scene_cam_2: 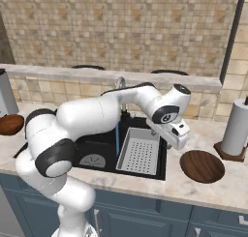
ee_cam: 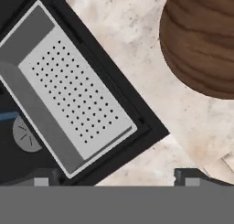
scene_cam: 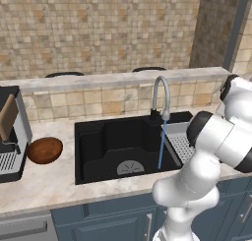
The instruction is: Rinse each bowl for a few seconds and place them down in the sink or on the counter.
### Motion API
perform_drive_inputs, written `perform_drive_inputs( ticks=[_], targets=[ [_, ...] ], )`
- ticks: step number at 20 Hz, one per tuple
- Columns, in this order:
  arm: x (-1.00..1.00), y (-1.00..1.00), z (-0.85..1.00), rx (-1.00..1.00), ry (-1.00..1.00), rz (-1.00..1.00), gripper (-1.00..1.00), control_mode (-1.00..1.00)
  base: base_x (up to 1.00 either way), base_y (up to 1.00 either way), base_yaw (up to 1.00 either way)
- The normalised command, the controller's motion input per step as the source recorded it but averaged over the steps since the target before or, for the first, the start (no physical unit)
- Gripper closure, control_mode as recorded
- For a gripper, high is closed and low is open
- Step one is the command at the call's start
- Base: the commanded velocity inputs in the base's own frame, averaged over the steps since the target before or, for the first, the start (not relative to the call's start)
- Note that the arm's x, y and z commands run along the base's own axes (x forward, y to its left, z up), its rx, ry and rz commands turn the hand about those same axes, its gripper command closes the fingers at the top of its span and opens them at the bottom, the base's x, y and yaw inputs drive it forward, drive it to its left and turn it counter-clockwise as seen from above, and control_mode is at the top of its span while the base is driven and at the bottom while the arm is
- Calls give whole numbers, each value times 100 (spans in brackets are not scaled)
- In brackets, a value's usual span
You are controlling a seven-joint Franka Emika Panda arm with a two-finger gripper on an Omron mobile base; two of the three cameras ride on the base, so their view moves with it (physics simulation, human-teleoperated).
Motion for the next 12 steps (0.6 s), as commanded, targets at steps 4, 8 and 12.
perform_drive_inputs(
  ticks=[4,8,12],
  targets=[
    [0,-6,-8,-28,-4,54,-100,-100,0,0,0],
    [0,-3,-7,-26,4,34,-100,-100,0,0,0],
    [0,-3,-9,-15,16,16,-100,-100,0,0,0]
  ],
)
